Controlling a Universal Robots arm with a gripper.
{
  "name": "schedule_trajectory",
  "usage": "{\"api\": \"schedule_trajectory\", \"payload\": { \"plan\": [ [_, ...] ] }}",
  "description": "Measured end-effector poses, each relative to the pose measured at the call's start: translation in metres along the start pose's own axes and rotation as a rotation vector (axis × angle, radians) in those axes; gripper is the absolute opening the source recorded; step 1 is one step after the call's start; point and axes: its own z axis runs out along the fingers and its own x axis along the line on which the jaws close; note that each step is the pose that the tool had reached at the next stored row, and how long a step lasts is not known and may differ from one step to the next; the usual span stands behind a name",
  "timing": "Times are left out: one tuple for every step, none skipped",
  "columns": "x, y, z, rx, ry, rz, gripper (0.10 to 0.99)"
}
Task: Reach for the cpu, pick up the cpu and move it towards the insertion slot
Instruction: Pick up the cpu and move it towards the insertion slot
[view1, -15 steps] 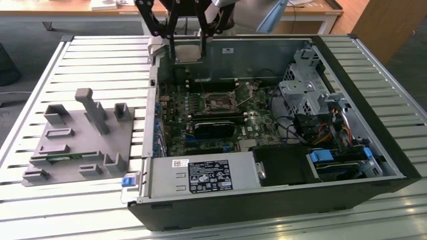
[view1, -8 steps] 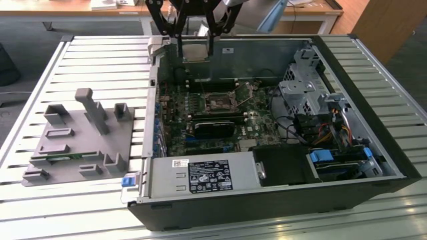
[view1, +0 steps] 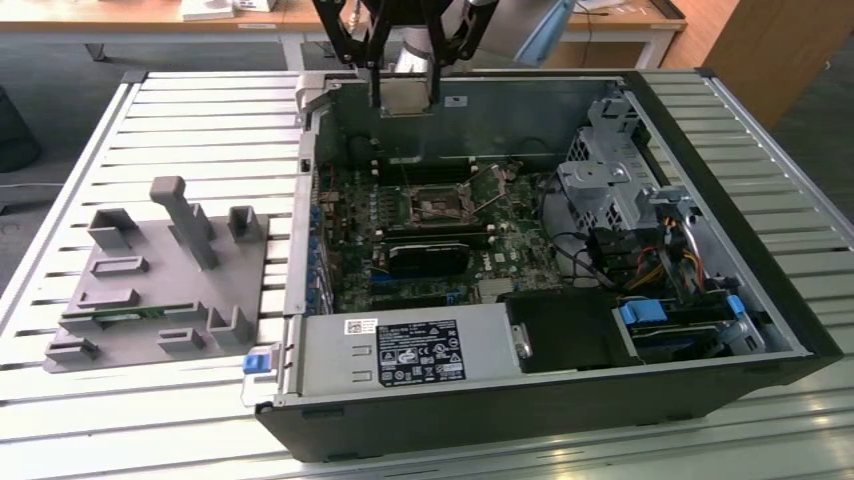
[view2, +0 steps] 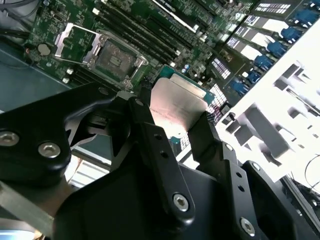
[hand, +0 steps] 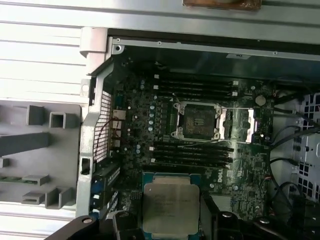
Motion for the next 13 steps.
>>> {"api": "schedule_trajectory", "payload": {
  "plan": [
    [-0.0018,0.0025,0.0003,0.000,0.0001,0.000,0.545],
    [-0.0037,0.0052,0.0006,0.000,0.0002,0.000,0.545],
    [-0.0054,0.0079,0.0011,0.000,0.0001,0.000,0.545],
    [-0.0068,0.0106,0.0014,0.000,0.0001,0.000,0.545],
    [-0.0081,0.0132,0.0017,0.000,0.0001,0.000,0.545],
    [-0.0094,0.0159,0.0020,0.000,0.0002,0.000,0.545],
    [-0.0107,0.0186,0.0024,0.000,0.0002,0.000,0.545],
    [-0.0121,0.0214,0.0028,0.000,0.0001,0.000,0.545],
    [-0.0134,0.0241,0.0032,0.000,0.0000,0.000,0.545],
    [-0.0161,0.0286,0.0038,0.000,0.0001,0.000,0.545],
    [-0.0178,0.0302,0.0041,0.000,0.0001,0.000,0.545],
    [-0.0197,0.0316,0.0044,0.000,0.0001,0.000,0.545],
    [-0.0217,0.0329,0.0048,0.000,0.0001,0.000,0.545]
  ]
}}
